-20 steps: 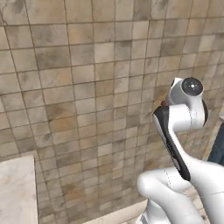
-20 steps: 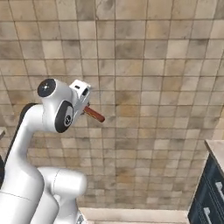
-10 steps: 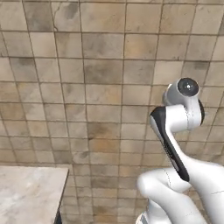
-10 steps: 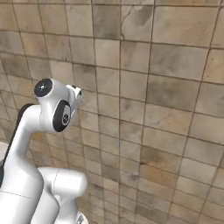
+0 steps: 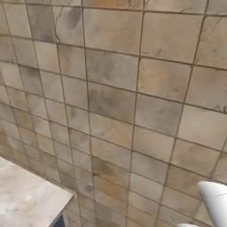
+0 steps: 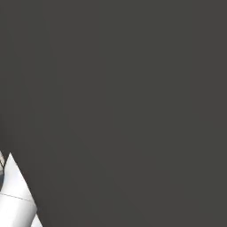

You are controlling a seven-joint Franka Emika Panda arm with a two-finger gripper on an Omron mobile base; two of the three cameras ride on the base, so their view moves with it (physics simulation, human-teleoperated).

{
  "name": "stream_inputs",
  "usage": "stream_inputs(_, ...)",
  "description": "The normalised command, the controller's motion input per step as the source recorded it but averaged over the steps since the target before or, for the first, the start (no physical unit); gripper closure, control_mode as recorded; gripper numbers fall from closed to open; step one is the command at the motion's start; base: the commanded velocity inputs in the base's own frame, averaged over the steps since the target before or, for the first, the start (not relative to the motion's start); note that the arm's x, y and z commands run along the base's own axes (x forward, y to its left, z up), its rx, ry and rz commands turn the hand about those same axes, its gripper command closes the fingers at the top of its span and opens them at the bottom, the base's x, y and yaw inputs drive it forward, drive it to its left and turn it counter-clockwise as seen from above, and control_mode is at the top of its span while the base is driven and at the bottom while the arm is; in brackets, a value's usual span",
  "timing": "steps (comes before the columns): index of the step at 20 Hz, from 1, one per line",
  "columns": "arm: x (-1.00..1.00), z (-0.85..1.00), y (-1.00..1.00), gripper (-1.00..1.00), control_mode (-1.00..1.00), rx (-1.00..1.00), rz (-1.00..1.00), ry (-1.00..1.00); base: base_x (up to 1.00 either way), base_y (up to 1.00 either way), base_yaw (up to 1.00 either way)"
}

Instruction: Place the cold items (apple and corn) from the fridge in one tupperware on the dining counter. Place the warm items (hot dog and kebab skewer) in the stove area in another tupperware.

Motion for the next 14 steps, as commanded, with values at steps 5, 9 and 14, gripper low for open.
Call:
stream_inputs(5,0.0,0.0,0.0,1.0,1.0,0.0,0.0,0.0,0.99,-0.37,0.74)
stream_inputs(9,0.0,0.0,0.0,1.0,1.0,0.0,0.0,0.0,0.98,-0.47,0.61)
stream_inputs(14,0.0,0.0,0.0,1.0,1.0,0.0,0.0,0.0,1.0,-0.53,0.55)
